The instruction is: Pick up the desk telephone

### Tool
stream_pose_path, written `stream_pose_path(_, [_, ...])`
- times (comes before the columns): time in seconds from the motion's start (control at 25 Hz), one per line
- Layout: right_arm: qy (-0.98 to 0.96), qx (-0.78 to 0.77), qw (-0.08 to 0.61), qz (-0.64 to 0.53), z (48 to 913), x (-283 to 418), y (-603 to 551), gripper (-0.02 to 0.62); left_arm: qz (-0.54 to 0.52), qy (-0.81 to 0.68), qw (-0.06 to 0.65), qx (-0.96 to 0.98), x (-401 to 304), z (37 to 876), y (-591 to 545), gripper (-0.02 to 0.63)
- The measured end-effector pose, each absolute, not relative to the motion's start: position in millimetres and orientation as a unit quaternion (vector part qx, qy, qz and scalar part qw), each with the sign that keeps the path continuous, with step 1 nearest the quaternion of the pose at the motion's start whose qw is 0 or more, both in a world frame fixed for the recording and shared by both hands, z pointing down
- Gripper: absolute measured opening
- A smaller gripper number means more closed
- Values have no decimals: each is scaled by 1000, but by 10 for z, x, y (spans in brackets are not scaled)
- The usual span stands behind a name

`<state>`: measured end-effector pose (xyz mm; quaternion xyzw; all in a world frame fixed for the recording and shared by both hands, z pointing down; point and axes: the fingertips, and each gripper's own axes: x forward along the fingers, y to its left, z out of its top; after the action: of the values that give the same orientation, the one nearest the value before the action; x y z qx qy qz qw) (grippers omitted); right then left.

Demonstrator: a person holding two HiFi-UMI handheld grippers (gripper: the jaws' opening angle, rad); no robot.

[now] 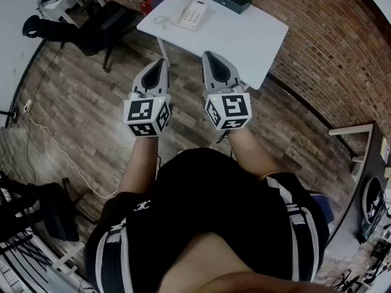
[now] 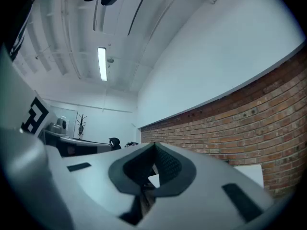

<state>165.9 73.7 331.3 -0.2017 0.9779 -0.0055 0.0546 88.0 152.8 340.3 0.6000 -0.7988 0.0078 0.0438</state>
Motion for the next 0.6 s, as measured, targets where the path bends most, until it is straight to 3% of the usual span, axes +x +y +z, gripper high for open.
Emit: stream_pose_path(0.6, [973, -219, 61, -25, 3379, 1478, 1054, -1, 3, -792, 48, 609, 679, 3476, 1876, 2])
